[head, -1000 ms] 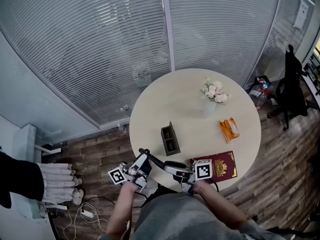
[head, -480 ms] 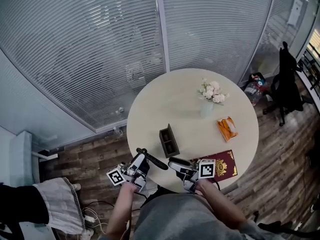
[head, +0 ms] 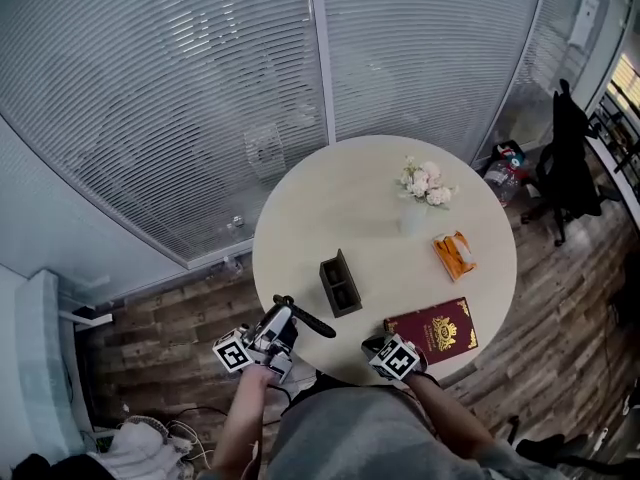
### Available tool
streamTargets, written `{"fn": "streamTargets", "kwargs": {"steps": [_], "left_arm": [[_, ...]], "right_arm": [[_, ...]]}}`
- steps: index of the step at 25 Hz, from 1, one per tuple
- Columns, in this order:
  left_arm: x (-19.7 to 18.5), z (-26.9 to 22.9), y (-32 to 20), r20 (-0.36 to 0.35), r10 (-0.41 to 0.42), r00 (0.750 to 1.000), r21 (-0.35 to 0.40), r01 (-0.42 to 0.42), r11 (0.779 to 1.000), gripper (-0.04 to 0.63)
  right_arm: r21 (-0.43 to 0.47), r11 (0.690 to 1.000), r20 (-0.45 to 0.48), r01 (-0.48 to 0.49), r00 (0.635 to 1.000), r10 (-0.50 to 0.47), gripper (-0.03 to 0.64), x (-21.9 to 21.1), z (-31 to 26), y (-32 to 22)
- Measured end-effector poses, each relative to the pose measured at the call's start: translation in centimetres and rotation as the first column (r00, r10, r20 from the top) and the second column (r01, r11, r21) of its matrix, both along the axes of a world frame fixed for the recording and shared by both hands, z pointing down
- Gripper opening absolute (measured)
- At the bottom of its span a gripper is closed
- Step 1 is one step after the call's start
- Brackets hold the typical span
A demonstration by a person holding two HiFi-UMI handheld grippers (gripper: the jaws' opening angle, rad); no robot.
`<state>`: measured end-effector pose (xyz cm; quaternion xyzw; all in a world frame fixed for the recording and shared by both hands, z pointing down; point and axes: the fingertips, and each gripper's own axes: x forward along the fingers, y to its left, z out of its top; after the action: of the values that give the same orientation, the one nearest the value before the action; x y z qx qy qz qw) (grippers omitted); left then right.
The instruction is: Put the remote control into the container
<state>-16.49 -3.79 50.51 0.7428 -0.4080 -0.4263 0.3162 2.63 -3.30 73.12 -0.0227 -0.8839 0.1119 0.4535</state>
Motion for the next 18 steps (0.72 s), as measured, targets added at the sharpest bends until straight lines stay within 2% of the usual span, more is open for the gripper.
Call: {"fn": "streamTargets", "kwargs": {"steps": [3,6,10,14,18], "left_arm": [[-0.4,0.2,-0.2,-0.004,0.011,1.000,0.007,-0.011,1.000,0.193],[-0.6,0.4,-0.6,-0.016,0.025,1.000,0.016,-0.025,1.000,0.193],[-0.2,1.0,-1.5,-0.006,0.056,0.998,-0.011,-0.056,0.998,0.193],[-0.2,1.8,-2.4,0.019,0.069,0.997,-0.036,-0.068,0.997,0.193],[-0.1,3.2,-4.0,0.086,0.095,0.992,-0.088,-0.088,0.992,0.193]], "right_arm": [[0.064,0.995,-0.104,0.073,0.992,-0.066,0.017,0.7,2.0,1.0],[0.062,0.994,-0.186,0.087,0.980,-0.074,0.017,0.9,3.6,1.4],[0.058,0.991,-0.301,0.124,0.948,-0.101,0.017,1.0,5.4,1.7],[0.050,0.991,-0.365,0.128,0.925,-0.101,0.017,0.8,6.6,1.8],[0.044,0.994,-0.387,0.105,0.919,-0.080,0.017,-0.1,7.2,1.3]]}}
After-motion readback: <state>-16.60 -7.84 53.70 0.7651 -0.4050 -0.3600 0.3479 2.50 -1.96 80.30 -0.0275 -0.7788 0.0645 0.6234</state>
